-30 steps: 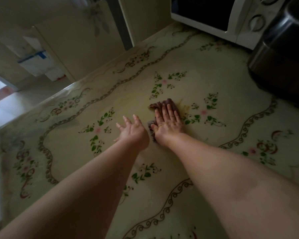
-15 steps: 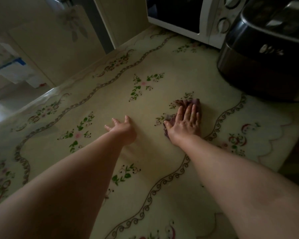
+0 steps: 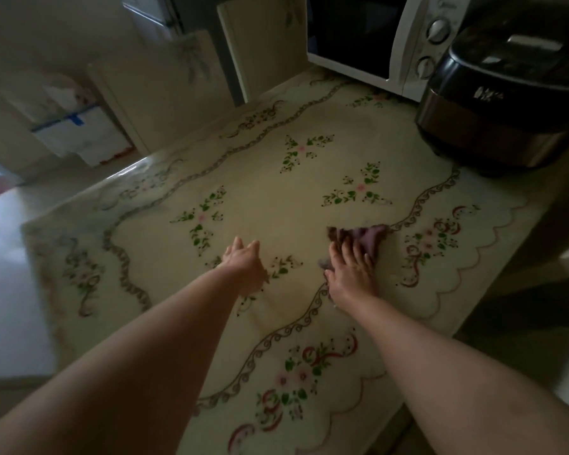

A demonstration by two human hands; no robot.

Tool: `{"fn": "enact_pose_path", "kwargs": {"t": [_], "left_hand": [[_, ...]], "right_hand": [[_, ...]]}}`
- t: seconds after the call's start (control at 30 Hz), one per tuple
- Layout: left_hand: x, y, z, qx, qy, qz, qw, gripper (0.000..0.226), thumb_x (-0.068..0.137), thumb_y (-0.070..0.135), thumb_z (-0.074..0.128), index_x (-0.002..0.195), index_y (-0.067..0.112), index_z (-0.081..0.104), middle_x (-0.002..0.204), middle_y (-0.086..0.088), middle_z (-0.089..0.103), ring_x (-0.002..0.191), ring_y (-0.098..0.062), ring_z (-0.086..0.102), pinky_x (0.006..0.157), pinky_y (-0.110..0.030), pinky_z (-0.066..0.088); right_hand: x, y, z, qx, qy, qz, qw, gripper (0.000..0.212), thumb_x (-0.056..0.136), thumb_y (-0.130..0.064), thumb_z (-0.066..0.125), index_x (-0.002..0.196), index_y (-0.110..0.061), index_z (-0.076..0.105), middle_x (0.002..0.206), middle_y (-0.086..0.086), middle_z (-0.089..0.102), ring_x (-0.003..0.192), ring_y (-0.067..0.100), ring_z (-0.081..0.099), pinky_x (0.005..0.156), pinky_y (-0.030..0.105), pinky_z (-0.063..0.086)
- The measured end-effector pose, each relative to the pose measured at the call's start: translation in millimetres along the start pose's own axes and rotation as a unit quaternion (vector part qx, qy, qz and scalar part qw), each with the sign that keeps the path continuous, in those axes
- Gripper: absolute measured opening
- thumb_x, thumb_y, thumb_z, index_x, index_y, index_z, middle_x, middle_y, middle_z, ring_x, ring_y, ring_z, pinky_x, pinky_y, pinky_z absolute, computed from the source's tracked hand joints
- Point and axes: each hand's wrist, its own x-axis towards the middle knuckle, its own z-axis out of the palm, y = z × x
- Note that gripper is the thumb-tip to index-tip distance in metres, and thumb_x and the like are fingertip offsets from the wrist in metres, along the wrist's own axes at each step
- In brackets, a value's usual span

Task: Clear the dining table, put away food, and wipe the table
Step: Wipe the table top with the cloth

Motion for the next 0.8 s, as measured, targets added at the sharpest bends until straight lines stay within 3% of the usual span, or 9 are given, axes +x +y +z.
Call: {"fn": "enact_pose_path", "kwargs": {"t": [0.17, 0.27, 0.4, 0.47, 0.57, 0.6, 0.7, 0.73, 0.8], "left_hand": [[-39.5, -32.0, -11.7, -0.002, 0.033, -0.003, 0.999, 0.072, 0.091, -0.001, 0.037, 0.154, 0.023, 0.011, 0.161, -0.008, -0.011, 0.148, -0.031, -0.001, 0.120, -0.045, 0.015], [-58.7, -49.4, -14.6, -0.005, 0.046, -0.006, 0.999, 0.072, 0.090, -0.002, 0.037, 0.153, 0.022, 0.013, 0.161, -0.008, -0.010, 0.148, -0.032, 0.000, 0.119, -0.046, 0.016], [-82.3, -67.2, -16.7, 0.006, 0.058, -0.019, 0.998, 0.071, 0.091, -0.001, 0.037, 0.153, 0.021, 0.012, 0.160, -0.011, -0.010, 0.148, -0.033, -0.001, 0.119, -0.046, 0.016], [-92.2, -72.3, -17.2, 0.008, 0.059, -0.024, 0.998, 0.071, 0.090, -0.002, 0.037, 0.153, 0.020, 0.012, 0.160, -0.011, -0.010, 0.148, -0.033, -0.002, 0.120, -0.046, 0.015], [-102.4, -77.8, -15.9, -0.004, 0.063, -0.018, 0.998, 0.073, 0.088, -0.006, 0.035, 0.153, 0.020, 0.013, 0.161, -0.010, -0.009, 0.148, -0.033, -0.001, 0.119, -0.047, 0.016], [-104.5, -79.8, -14.7, -0.007, 0.062, -0.016, 0.998, 0.074, 0.088, -0.008, 0.034, 0.153, 0.020, 0.014, 0.161, -0.009, -0.009, 0.148, -0.033, 0.000, 0.119, -0.048, 0.017], [-106.8, -86.6, -7.9, -0.005, 0.053, -0.016, 0.998, 0.074, 0.087, -0.009, 0.034, 0.153, 0.020, 0.015, 0.161, -0.009, -0.007, 0.148, -0.034, 0.002, 0.118, -0.048, 0.019], [-106.5, -88.9, -4.4, -0.001, 0.047, -0.016, 0.999, 0.075, 0.086, -0.009, 0.034, 0.153, 0.020, 0.016, 0.161, -0.009, -0.007, 0.147, -0.034, 0.002, 0.118, -0.048, 0.019], [-105.4, -92.5, 3.7, 0.006, 0.027, -0.011, 1.000, 0.076, 0.086, -0.010, 0.034, 0.153, 0.021, 0.015, 0.161, -0.009, -0.007, 0.147, -0.034, 0.002, 0.118, -0.050, 0.018]], "right_hand": [[-55.9, -41.7, 20.7, 0.073, -0.012, -0.089, 0.993, 0.051, 0.103, -0.019, 0.027, 0.152, -0.021, 0.015, 0.161, 0.001, 0.005, 0.149, 0.020, -0.003, 0.119, 0.035, -0.003], [-90.6, -66.3, 31.3, 0.155, -0.014, -0.120, 0.980, 0.045, 0.102, -0.010, 0.028, 0.145, -0.021, 0.038, 0.158, 0.000, 0.022, 0.148, 0.016, 0.008, 0.119, 0.031, 0.000], [-118.1, -88.8, 32.3, 0.307, -0.046, -0.081, 0.947, 0.034, 0.102, -0.017, 0.035, 0.122, -0.022, 0.061, 0.152, -0.004, 0.036, 0.136, 0.019, 0.039, 0.109, 0.028, 0.031], [-120.7, -96.1, 21.0, 0.452, -0.104, -0.010, 0.886, 0.033, 0.102, -0.019, 0.036, 0.126, -0.020, 0.058, 0.146, 0.004, 0.044, 0.119, 0.023, 0.054, 0.096, 0.029, 0.047], [-115.4, -91.1, 2.6, 0.651, -0.151, 0.096, 0.738, 0.035, 0.101, -0.016, 0.036, 0.133, -0.022, 0.050, 0.129, 0.016, 0.054, 0.108, 0.035, 0.059, 0.089, 0.048, 0.054], [-112.7, -84.5, -1.3, 0.658, -0.130, 0.108, 0.734, 0.036, 0.101, -0.015, 0.037, 0.133, -0.025, 0.049, 0.132, 0.014, 0.052, 0.111, 0.036, 0.058, 0.090, 0.050, 0.053], [-107.0, -54.5, -4.4, 0.463, 0.034, 0.154, 0.872, 0.047, 0.097, -0.012, 0.040, 0.141, -0.028, 0.040, 0.141, 0.006, 0.047, 0.115, 0.029, 0.055, 0.094, 0.046, 0.050], [-107.4, -46.6, -4.0, 0.384, 0.096, 0.169, 0.903, 0.050, 0.095, -0.009, 0.040, 0.142, -0.027, 0.039, 0.142, 0.006, 0.047, 0.118, 0.028, 0.053, 0.096, 0.044, 0.049], [-107.5, -39.6, 1.0, 0.243, 0.164, 0.086, 0.952, 0.053, 0.094, -0.007, 0.040, 0.144, -0.024, 0.037, 0.148, 0.006, 0.041, 0.133, 0.025, 0.041, 0.108, 0.039, 0.039]]}}
